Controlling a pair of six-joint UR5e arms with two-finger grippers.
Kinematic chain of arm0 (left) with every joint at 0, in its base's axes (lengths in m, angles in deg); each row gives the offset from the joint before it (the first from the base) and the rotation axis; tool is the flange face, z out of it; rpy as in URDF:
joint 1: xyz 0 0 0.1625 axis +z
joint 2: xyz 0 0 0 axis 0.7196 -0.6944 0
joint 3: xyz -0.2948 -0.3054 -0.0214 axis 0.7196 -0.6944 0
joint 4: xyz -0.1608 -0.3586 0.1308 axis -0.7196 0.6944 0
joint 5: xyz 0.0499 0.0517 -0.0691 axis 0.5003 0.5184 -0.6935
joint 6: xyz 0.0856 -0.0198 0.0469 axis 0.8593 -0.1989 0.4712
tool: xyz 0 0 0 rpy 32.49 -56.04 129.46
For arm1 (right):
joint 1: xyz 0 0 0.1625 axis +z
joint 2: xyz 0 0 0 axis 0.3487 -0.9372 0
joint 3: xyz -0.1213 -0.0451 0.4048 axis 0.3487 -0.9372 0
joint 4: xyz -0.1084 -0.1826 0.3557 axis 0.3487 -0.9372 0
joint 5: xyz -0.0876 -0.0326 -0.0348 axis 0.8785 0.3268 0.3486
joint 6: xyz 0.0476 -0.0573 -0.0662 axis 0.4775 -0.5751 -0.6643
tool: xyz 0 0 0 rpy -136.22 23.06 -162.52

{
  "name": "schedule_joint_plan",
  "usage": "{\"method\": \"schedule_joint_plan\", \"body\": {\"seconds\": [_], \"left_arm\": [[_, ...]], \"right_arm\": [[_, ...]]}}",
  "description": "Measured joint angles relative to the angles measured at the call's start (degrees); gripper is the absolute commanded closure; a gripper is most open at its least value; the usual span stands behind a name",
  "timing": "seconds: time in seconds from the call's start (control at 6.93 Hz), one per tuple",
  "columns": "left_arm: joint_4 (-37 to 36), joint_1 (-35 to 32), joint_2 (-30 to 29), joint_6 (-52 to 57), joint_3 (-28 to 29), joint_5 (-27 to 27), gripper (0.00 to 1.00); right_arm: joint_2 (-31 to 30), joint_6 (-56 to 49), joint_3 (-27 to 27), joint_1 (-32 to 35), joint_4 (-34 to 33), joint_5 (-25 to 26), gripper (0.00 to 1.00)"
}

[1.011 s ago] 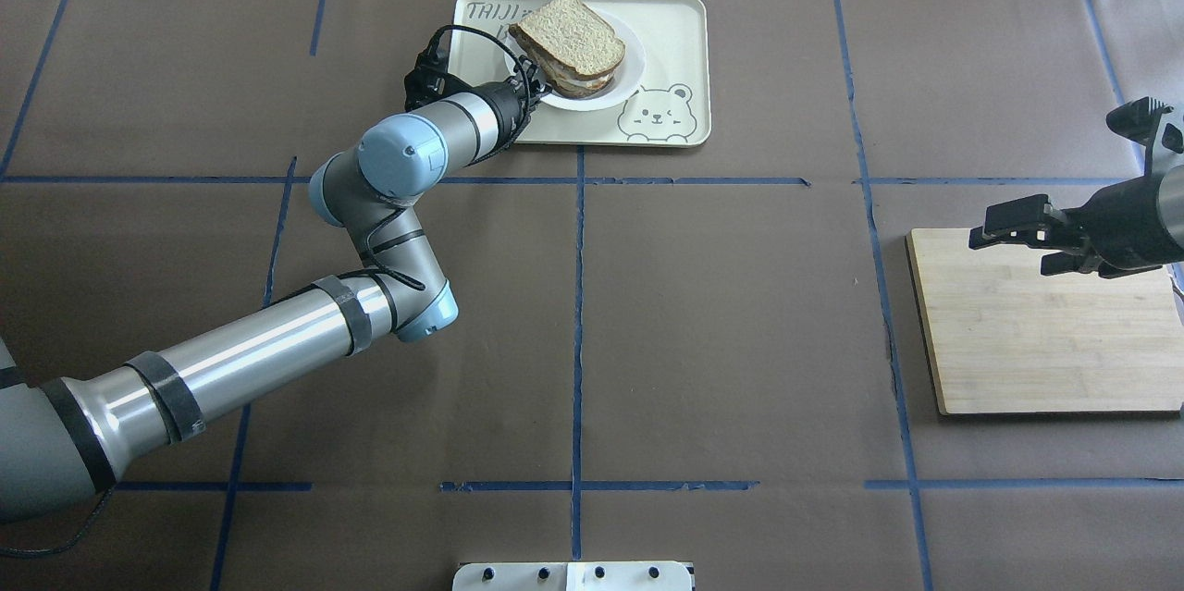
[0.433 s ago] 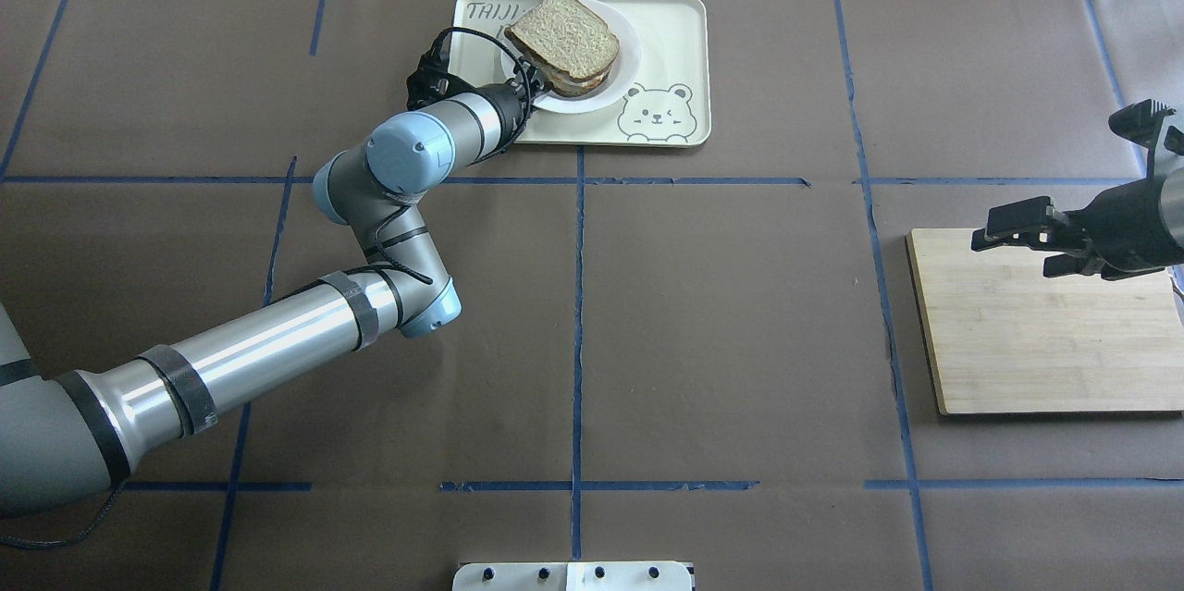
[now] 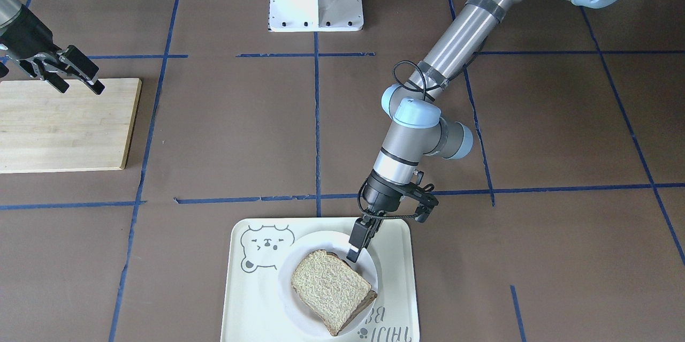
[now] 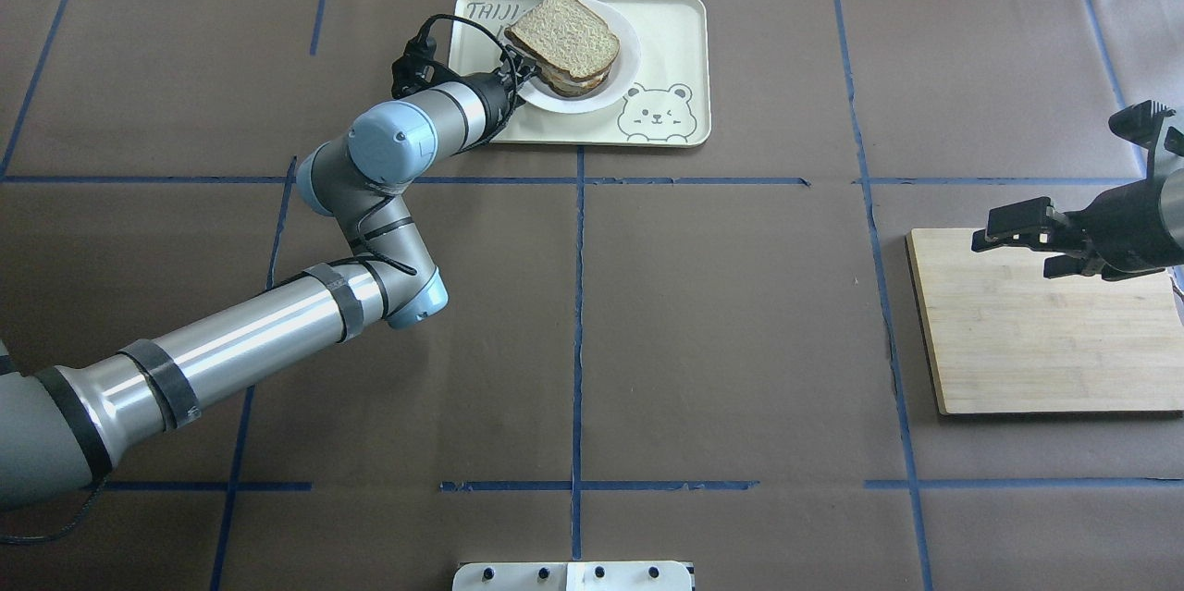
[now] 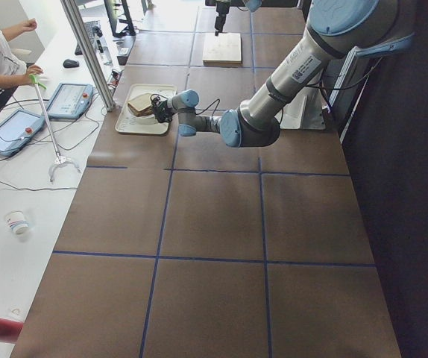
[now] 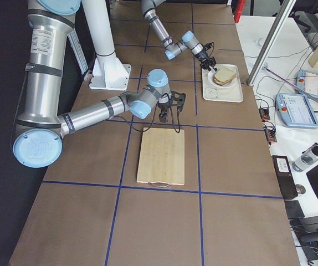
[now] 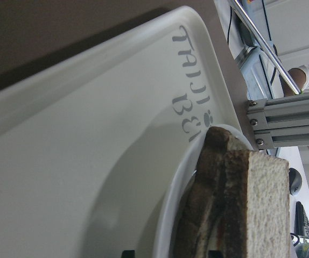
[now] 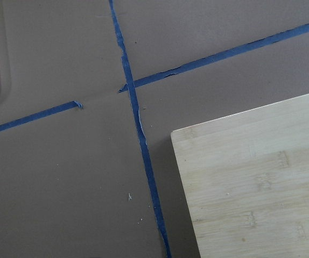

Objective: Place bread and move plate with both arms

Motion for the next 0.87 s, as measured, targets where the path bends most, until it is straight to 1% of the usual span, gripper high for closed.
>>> {"method": "schedule_joint_plan", "body": {"seconds": [0.14,0.29,0.43,0.72,0.87], "left_arm": [[-0.78,-1.38,3.54,0.99,-5.33,-2.22,0.44],[-2.66,-3.23,8.0,2.26,-12.01,-5.44,0.34],[-6.42,-5.88,13.43,5.97,-20.46,-9.75,0.3],[-20.39,-11.83,24.63,21.04,-39.13,-17.98,0.27],[-28.27,-14.53,31.09,31.93,-47.97,-21.01,0.27]], "right_arm": [[-0.01,0.0,0.0,0.01,0.0,0.0,0.01],[-0.21,-0.02,-0.03,0.08,0.0,0.0,0.01],[-0.63,-0.21,-0.06,0.44,-0.02,-0.02,0.01],[-2.17,-4.22,-0.26,3.41,-0.27,-0.18,0.01],[-3.75,-9.19,-0.7,5.92,-0.49,-0.33,0.01]]}}
